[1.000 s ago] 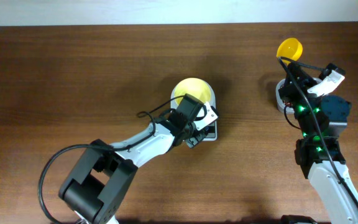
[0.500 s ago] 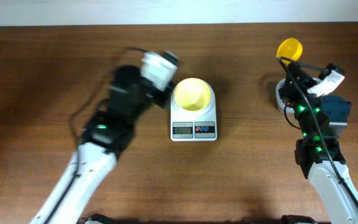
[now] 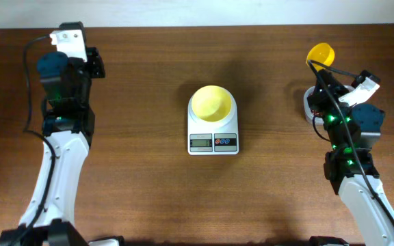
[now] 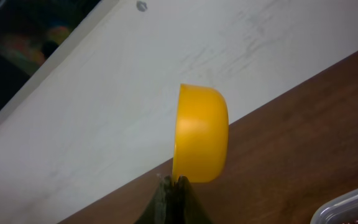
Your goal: Scoop item into bowl and weigh 50g on scale
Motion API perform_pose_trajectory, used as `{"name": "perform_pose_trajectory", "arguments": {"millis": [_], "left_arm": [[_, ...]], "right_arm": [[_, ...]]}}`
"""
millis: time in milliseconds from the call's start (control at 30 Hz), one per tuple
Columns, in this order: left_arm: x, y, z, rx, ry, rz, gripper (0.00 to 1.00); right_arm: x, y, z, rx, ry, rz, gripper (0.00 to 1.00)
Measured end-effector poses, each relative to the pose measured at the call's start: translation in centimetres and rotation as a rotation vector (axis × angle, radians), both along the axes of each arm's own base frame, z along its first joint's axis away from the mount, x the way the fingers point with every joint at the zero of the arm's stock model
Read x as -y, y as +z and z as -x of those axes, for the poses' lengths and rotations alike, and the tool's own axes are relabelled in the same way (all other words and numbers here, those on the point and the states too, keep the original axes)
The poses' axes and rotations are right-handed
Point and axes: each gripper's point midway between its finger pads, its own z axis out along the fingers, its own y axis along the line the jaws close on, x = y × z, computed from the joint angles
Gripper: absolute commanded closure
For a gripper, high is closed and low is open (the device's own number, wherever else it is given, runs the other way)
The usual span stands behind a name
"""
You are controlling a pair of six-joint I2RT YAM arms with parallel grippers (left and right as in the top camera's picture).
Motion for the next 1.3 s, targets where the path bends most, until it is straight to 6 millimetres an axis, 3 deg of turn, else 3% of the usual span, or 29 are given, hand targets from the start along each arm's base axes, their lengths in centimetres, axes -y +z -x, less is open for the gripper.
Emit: {"name": "perform_pose_trajectory", "arguments": {"millis": [133,233,300,367,400,467,533,667,733,800,867,933,1033,1300], "left_arm": [[1.7,-1.3,-0.2,-0.041,-0.089,0.059,0.84],[4.4,-4.4,1.6,-0.276,-0.226,0.089,0.75],[6.5,-3.5,3.2,-0.397,-0.316,0.044,0.53],[9.0,0.0,4.5,-0.425,-0.416,-0.030,0.28],[9.6,0.8,5.0,-0.430,-0.444,-0.052,0.01],[11.8,3.0,7.2,-0.463,-0.523,-0.094,0.01],[12.9,3.2,8.1,-0.474,-0.566,-0.114,0.01],[13.0,0.0,11.4,-0.660,-0.599,-0.088,0.01],[13.8,-1.7,13.9,-0.757,-0.695,-0.169,0.01],[15.0,-2.2,15.1,-0.778,-0.789,-0.245,0.01],[16.2,-2.7,15.6,-0.773,-0.859,-0.293,0.01],[17.5,-4.6,16.6,-0.813,-0.921,-0.308,0.01],[18.3,-6.1,17.5,-0.854,-0.957,-0.307,0.01],[18.9,-5.6,16.8,-0.806,-0.973,-0.292,0.01]], "right_arm": [[0.0,0.0,0.0,0.001,-0.001,-0.010,0.96],[0.0,0.0,0.0,0.001,-0.002,-0.012,0.96],[0.0,0.0,0.0,0.000,-0.002,-0.012,0.96],[0.1,-0.1,-0.1,-0.003,-0.005,-0.013,0.96],[0.1,-0.1,-0.1,-0.002,-0.006,-0.013,0.96],[0.1,-0.1,-0.1,-0.001,-0.008,-0.013,0.96],[0.1,-0.1,-0.1,-0.001,-0.009,-0.013,0.96],[0.1,-0.1,-0.1,-0.002,-0.009,-0.012,0.96],[0.1,-0.1,-0.1,-0.001,-0.009,-0.012,0.96],[0.1,-0.1,-0.1,-0.001,-0.006,-0.013,0.96],[-0.3,-0.1,-0.1,-0.002,0.014,-0.014,0.96],[-0.4,0.0,-0.1,-0.001,0.024,-0.015,0.96],[-0.7,0.0,0.0,-0.001,0.042,-0.015,0.96],[-1.7,0.0,0.1,0.002,0.104,0.004,0.96]]}}
